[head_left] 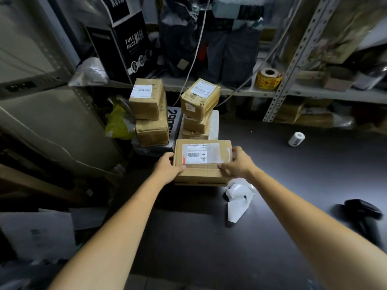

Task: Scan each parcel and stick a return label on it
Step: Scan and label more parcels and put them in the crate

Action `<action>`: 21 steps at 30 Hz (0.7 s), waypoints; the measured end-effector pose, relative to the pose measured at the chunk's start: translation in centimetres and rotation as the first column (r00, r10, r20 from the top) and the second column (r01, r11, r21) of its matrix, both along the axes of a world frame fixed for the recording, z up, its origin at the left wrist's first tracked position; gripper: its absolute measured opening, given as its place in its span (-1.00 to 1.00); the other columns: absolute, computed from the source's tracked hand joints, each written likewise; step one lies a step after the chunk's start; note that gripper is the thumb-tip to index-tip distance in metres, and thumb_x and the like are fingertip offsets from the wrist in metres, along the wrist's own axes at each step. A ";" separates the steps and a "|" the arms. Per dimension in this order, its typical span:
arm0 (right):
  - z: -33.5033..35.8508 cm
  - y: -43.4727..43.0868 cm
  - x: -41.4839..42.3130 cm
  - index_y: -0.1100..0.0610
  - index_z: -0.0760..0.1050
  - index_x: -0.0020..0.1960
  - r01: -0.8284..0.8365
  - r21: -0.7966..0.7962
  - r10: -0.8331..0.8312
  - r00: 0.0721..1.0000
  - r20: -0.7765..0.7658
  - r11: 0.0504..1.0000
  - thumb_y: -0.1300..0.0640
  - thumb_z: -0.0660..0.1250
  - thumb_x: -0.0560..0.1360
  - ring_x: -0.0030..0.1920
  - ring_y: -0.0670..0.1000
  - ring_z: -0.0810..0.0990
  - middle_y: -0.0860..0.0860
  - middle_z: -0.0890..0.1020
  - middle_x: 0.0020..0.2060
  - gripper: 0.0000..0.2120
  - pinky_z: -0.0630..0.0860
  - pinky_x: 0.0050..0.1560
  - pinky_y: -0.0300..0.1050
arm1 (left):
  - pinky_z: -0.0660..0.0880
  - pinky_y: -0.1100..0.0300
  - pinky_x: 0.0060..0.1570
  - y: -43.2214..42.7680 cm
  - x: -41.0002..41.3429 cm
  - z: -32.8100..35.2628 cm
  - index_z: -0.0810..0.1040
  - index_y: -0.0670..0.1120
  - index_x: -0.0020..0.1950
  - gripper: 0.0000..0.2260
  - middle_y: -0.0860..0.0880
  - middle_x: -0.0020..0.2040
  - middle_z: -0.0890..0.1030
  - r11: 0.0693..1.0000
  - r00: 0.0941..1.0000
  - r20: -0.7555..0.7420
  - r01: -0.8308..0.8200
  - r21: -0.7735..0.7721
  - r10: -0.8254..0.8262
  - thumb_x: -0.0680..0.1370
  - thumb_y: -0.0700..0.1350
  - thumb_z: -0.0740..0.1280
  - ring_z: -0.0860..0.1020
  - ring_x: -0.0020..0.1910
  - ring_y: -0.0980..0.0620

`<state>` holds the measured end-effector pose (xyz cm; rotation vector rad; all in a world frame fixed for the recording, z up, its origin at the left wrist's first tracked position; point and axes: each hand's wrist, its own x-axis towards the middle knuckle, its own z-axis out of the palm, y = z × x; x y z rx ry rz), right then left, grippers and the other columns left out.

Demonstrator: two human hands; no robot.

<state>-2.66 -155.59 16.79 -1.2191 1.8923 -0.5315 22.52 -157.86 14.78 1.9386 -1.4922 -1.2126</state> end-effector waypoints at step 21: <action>4.7 12.6 -25.2 0.10 0.26 0.43 0.067 -0.033 -0.071 0.990 -0.121 0.997 0.00 0.49 0.43 0.24 0.12 0.50 0.05 0.52 0.27 -0.32 0.49 0.23 0.07 | 0.43 -0.03 0.34 9.5 -26.1 4.4 0.28 -0.05 0.53 -0.33 -0.05 0.37 0.50 0.978 0.963 -0.179 0.207 0.007 -0.202 0.47 -0.23 0.47 0.49 0.29 -0.03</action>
